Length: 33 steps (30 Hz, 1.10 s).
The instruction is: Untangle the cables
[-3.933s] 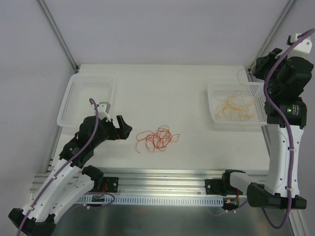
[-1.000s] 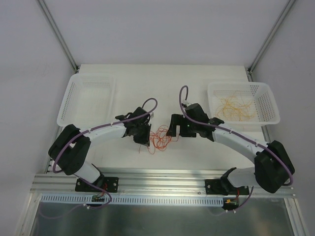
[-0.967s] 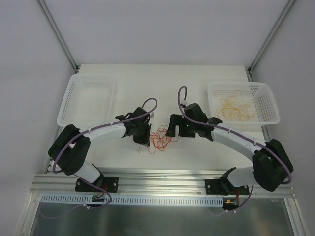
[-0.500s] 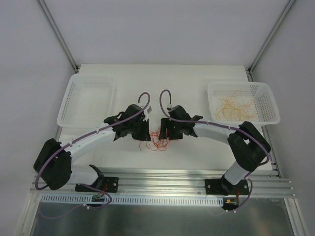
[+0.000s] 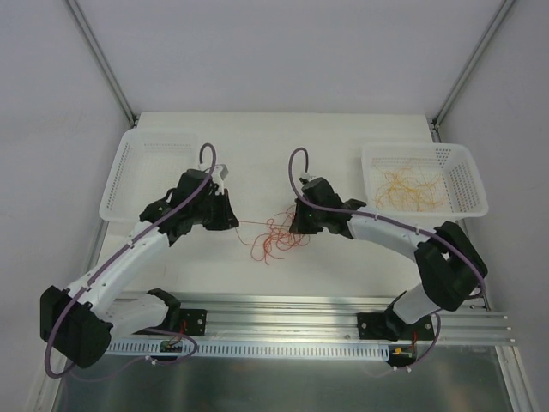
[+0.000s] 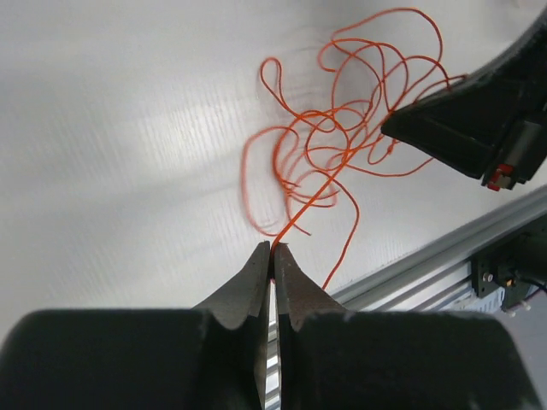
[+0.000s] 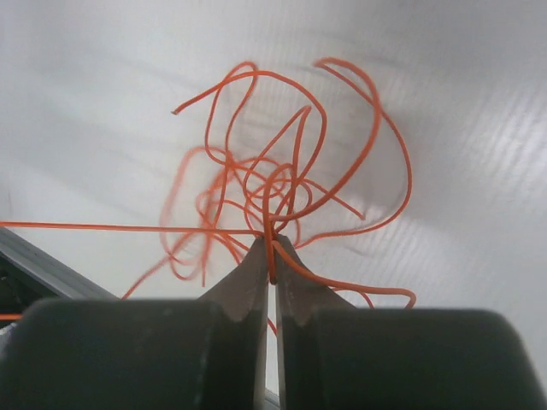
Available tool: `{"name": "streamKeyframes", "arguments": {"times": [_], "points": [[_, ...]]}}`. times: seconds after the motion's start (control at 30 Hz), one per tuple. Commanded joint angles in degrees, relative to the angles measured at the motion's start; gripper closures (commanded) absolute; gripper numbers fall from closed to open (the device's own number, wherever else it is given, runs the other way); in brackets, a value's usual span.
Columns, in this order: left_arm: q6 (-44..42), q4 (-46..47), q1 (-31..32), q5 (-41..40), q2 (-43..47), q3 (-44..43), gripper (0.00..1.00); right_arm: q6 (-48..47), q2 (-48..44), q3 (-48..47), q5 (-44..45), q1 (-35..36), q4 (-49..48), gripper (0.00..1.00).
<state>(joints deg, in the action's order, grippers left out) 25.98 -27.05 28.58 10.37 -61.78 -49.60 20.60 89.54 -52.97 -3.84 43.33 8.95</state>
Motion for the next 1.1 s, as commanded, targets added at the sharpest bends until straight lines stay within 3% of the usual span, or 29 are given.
{"name": "streamKeyframes", "arguments": {"times": [0.0, 0.1, 0.33, 0.57, 0.73, 0.93, 1.07], "points": [[-4.1, -5.3, -4.1, -3.9, 4.4, -7.2, 1.0, -4.0, -5.6, 3.4, 10.3, -4.6, 9.9, 0.96], [-5.1, -7.0, -5.5, -4.0, 4.6, -10.8, 1.0, -5.4, -8.9, 4.5, 10.7, -7.7, 12.0, 0.91], [-5.5, -8.4, -6.2, -3.3, 5.4, -18.0, 1.0, -7.6, -14.0, 5.6, 9.0, -10.1, 16.1, 0.64], [-6.1, -9.3, -6.3, -3.3, 6.3, -24.4, 1.0, -7.9, -18.0, 4.5, 10.6, -10.5, 19.1, 0.54], [-5.3, -9.8, -6.3, -1.3, 6.1, -29.2, 1.0, -9.3, -20.7, 2.6, 8.2, -10.5, 20.1, 0.39], [-3.7, -9.7, -6.3, 7.2, 5.2, -35.2, 1.0, -10.5, -23.6, 0.1, 4.4, -10.4, 18.7, 0.38], [-3.0, -9.7, -6.3, 6.5, 6.0, -31.3, 1.0, -9.6, -21.0, -1.3, 1.4, -9.8, 16.9, 0.31]]}}
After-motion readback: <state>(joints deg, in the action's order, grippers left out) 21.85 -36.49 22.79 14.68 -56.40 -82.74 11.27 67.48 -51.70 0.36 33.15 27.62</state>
